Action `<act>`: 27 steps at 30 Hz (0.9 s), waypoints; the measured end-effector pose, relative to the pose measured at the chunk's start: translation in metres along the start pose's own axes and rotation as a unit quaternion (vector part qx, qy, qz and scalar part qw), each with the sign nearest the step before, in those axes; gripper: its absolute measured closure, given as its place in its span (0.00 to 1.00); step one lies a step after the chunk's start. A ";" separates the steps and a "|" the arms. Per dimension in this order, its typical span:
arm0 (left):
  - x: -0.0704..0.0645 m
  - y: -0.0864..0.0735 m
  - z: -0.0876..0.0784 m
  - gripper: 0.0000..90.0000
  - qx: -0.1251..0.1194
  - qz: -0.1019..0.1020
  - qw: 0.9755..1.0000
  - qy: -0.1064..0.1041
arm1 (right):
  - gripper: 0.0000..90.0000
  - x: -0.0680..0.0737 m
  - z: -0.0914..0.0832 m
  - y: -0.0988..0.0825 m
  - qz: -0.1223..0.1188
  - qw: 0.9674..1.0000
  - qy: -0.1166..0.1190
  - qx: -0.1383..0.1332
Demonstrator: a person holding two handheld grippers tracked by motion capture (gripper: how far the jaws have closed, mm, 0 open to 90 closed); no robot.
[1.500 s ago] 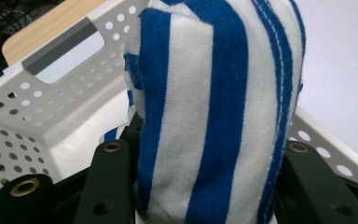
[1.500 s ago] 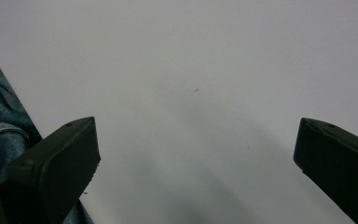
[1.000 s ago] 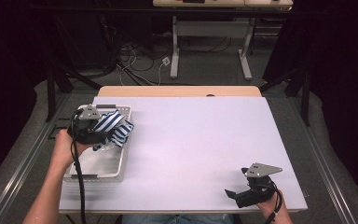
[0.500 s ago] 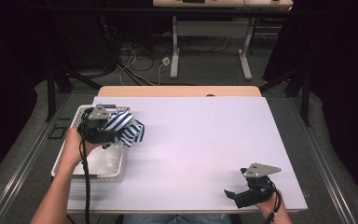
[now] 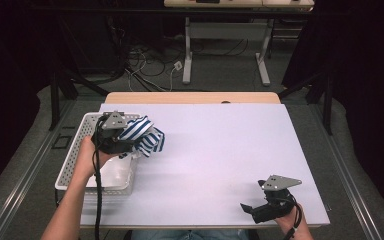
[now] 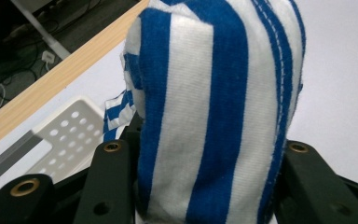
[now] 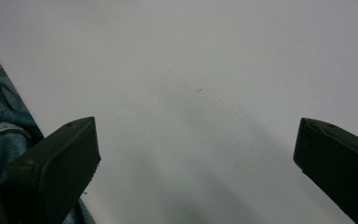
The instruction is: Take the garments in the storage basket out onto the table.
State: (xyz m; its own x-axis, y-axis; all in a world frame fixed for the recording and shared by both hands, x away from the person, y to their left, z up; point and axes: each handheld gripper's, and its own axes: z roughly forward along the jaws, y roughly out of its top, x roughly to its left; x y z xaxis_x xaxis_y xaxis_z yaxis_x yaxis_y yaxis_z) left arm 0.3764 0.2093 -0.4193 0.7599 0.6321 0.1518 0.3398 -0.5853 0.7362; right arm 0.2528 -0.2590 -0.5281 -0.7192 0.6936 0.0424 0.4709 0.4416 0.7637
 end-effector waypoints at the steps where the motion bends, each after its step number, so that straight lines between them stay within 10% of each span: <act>1: -0.001 0.001 0.001 0.62 0.000 -0.001 1.000 -0.004 | 0.00 0.000 0.000 0.000 0.000 1.000 0.000 0.000; 27: -0.038 0.017 0.027 0.62 -0.022 0.028 0.998 -0.057 | 0.00 0.001 0.001 0.000 -0.003 1.000 0.001 -0.002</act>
State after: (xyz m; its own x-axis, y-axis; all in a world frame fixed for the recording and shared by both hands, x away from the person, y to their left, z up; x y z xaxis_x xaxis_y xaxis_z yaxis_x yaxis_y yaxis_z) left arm 0.3678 0.1616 -0.4302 0.8356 0.5361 0.1201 0.2718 -0.5934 0.7577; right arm 0.2528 -0.2579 -0.5291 -0.7224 0.6903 0.0392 0.4645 0.4426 0.7670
